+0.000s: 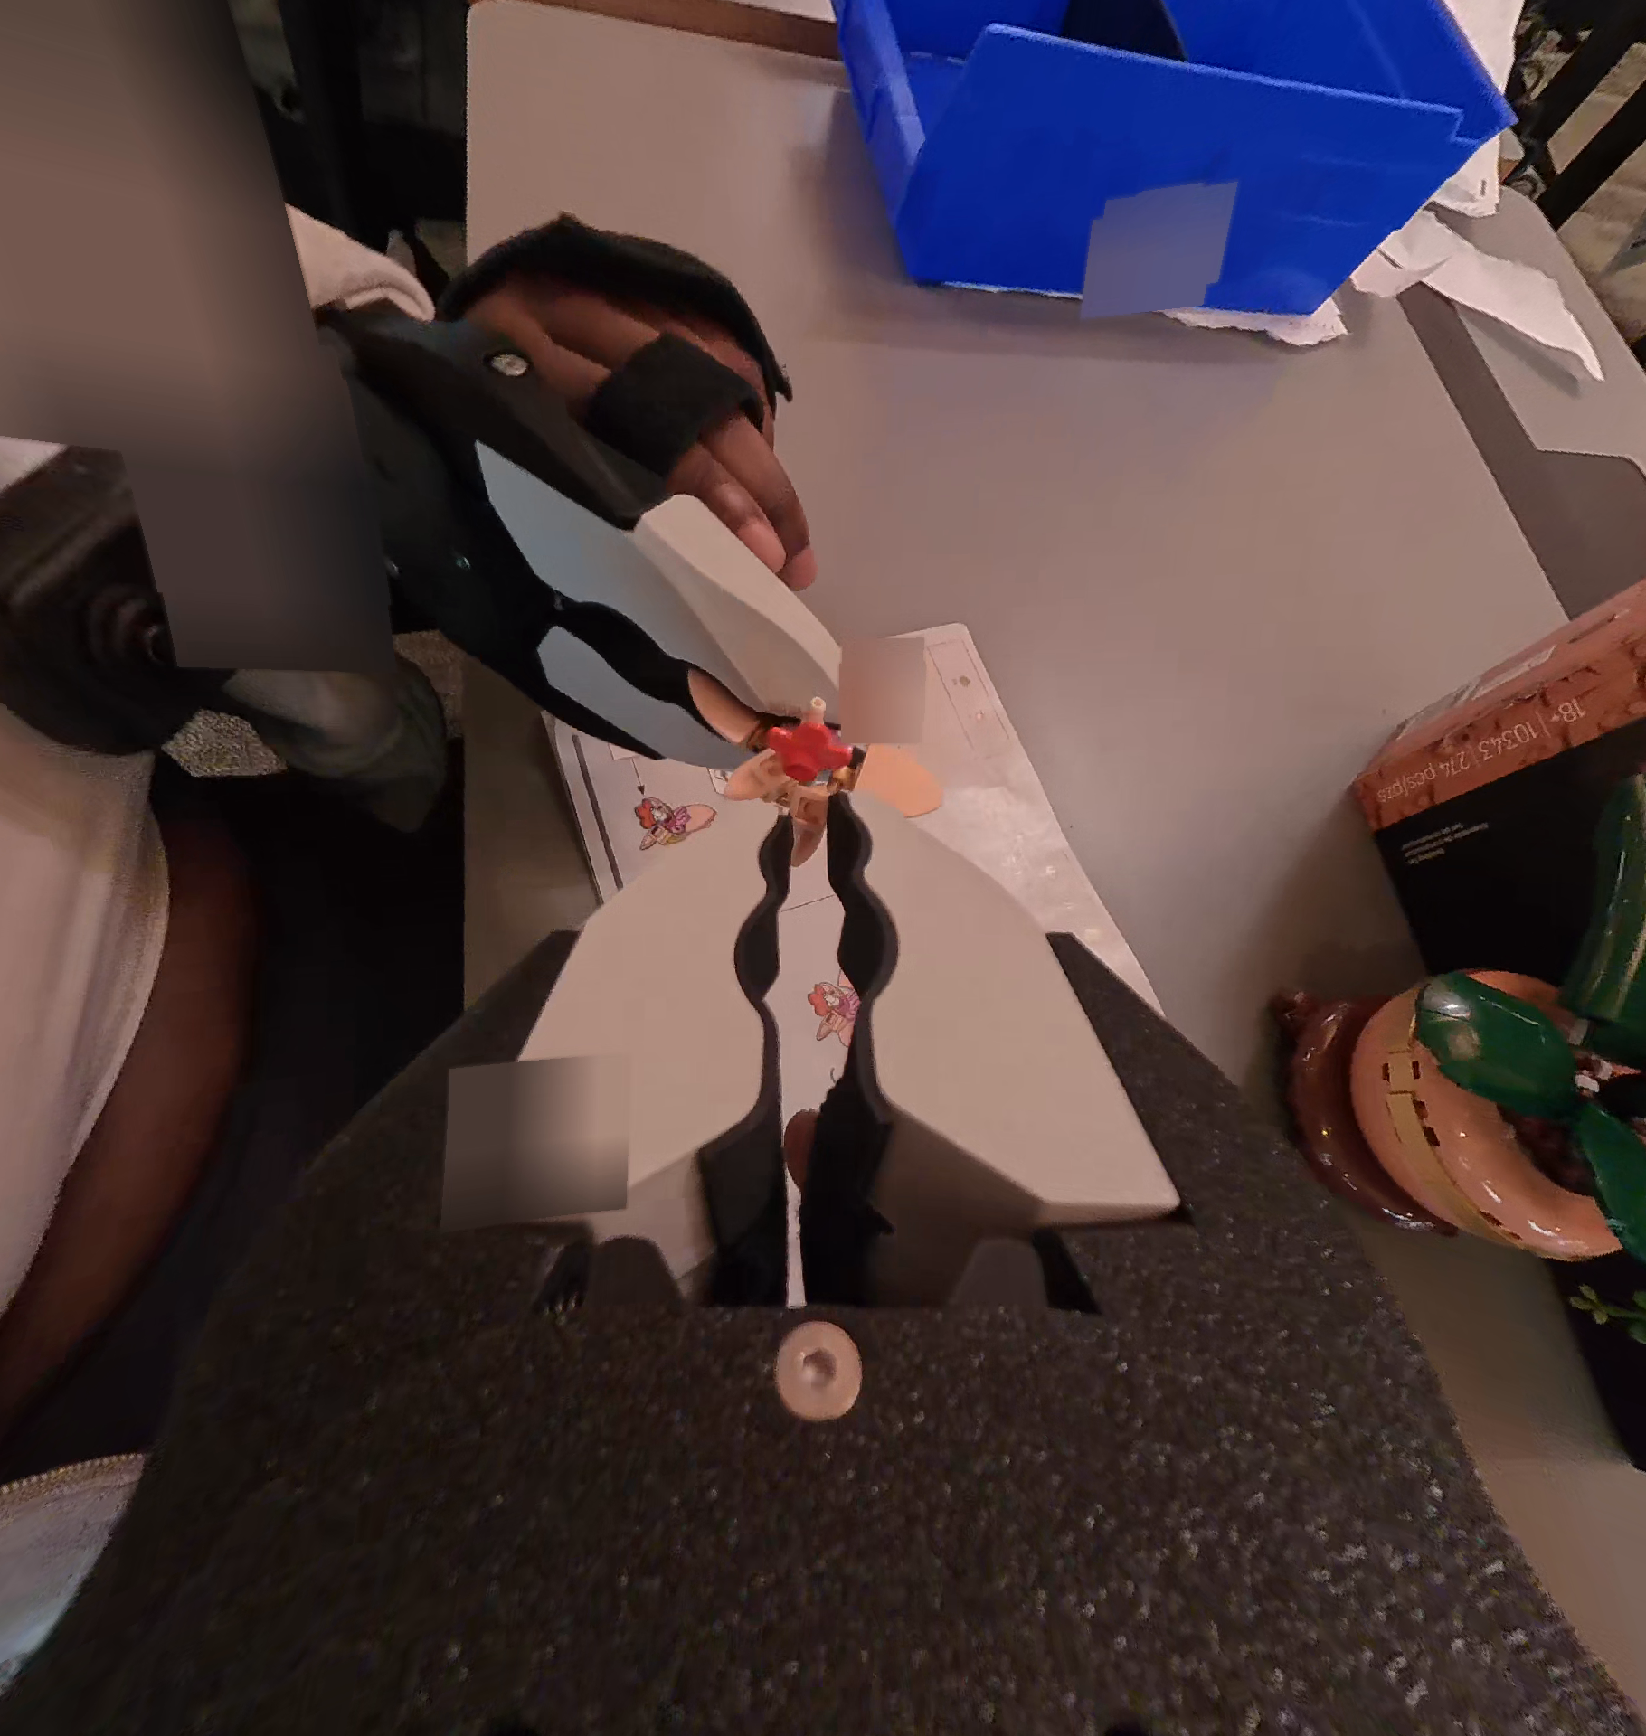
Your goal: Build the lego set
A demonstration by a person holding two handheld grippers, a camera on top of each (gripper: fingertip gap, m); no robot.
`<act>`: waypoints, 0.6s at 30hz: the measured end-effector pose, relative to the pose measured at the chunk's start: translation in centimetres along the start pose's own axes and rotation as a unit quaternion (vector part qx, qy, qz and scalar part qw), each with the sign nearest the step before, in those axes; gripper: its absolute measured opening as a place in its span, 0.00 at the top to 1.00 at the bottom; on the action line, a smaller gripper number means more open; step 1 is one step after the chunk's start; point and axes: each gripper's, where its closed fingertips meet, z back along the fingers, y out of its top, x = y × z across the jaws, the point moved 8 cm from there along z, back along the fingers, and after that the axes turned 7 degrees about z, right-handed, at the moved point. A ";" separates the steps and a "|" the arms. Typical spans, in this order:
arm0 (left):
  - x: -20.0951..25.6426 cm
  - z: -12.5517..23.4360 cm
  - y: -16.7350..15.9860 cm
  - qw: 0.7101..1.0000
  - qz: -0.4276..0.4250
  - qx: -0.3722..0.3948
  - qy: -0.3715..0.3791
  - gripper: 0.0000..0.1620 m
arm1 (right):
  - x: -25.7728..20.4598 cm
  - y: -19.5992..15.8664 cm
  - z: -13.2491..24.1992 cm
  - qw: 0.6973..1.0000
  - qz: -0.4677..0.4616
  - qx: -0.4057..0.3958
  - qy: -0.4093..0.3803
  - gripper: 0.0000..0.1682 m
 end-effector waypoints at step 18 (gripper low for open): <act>0.1 0.0 -0.1 0.997 0.072 0.025 -0.024 0.94 | 1.2 0.6 1.4 0.997 -0.067 0.016 0.035 0.93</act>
